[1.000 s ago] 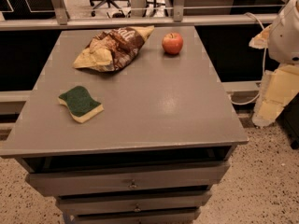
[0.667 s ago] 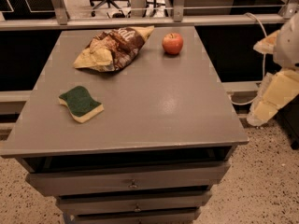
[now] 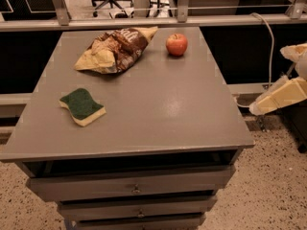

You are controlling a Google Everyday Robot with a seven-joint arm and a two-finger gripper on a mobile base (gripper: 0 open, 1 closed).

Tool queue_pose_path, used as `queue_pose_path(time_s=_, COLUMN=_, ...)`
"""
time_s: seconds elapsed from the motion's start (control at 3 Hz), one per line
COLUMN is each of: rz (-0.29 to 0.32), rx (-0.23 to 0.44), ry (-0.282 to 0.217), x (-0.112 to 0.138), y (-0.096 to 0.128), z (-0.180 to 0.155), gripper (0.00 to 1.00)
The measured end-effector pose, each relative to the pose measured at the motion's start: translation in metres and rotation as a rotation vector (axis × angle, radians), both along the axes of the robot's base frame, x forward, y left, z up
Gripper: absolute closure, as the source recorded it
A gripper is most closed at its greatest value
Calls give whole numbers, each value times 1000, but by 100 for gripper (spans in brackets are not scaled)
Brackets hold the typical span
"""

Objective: Move apple near sponge

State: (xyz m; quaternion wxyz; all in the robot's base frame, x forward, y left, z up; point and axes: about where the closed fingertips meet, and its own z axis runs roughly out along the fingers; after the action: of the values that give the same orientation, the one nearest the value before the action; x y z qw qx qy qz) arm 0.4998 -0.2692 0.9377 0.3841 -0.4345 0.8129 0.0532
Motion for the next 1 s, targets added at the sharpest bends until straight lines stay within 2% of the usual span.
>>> queue_pose_path(time_s=0.33, rz=-36, rx=71, ry=-93, x=31, y=-14, z=-7, gripper=0)
queue_pose_path(time_s=0.67, rz=-72, rx=111, ry=-91, x=61, y=-22, z=-29, gripper=0)
queue_pose_path(time_s=1.0, rz=-78, rx=122, ry=-82, x=66, y=-20, z=-34, gripper=0)
